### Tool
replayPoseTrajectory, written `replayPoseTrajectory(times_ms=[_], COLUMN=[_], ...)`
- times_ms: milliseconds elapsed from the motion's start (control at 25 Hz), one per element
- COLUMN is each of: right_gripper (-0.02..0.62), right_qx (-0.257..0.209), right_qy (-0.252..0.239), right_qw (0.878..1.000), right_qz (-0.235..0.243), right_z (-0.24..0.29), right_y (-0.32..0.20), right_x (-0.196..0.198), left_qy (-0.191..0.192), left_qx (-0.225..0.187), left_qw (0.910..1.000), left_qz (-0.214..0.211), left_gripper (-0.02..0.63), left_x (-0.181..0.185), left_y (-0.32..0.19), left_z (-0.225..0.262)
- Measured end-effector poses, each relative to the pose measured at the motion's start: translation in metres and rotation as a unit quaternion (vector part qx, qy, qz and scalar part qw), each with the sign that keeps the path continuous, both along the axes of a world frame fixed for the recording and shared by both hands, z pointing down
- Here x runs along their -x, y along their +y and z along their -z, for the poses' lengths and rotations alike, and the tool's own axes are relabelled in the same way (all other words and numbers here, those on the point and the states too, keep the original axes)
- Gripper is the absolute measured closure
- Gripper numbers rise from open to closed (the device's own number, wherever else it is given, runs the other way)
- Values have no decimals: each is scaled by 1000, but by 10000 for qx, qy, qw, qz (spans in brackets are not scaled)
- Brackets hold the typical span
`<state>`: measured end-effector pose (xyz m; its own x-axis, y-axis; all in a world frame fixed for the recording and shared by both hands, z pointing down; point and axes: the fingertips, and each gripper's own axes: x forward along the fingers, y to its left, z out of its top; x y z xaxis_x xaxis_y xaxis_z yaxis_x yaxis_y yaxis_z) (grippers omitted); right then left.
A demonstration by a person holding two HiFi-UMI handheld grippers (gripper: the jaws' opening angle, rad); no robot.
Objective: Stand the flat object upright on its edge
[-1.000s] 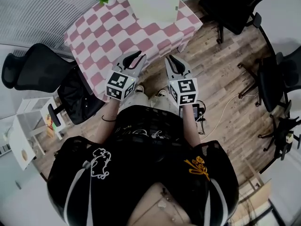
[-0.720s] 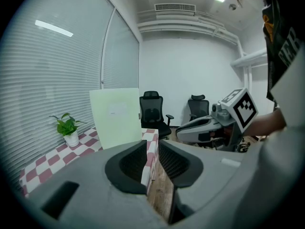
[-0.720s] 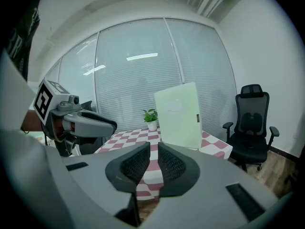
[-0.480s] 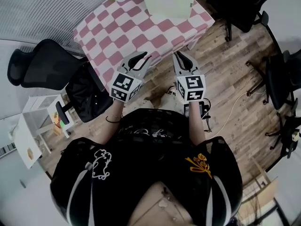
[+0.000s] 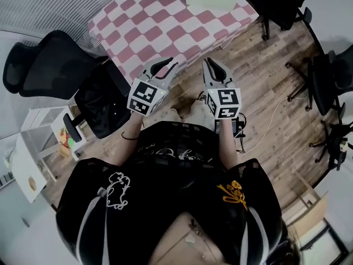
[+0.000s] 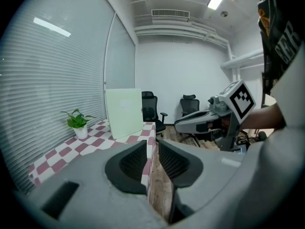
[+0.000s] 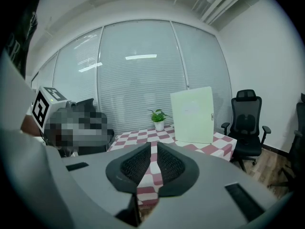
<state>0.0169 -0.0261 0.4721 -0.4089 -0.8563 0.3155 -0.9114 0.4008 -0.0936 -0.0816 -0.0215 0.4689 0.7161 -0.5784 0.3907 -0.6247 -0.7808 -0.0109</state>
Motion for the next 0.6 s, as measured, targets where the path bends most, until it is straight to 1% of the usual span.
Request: replayPoseTrajectory(times_ms=[240,400,600], right_gripper=[555,558,561], right_qx=[56,41,16], right_qy=[8,96,224], right_qw=[9999,9997,9994], right_qz=[-159,-227,-249], right_z=[-9,-13,-10], right_y=[39,58,74], right_x=[41,57,69], left_qy=[52,106,164], left_qx=[105,77,46], left_qw=[9998,9993,9989], left_qz=[-187,-344,-439], left_gripper=[517,517,517], left_x=[37,48,56], left_y=[31,48,61], left_z=[-13,-15,-15])
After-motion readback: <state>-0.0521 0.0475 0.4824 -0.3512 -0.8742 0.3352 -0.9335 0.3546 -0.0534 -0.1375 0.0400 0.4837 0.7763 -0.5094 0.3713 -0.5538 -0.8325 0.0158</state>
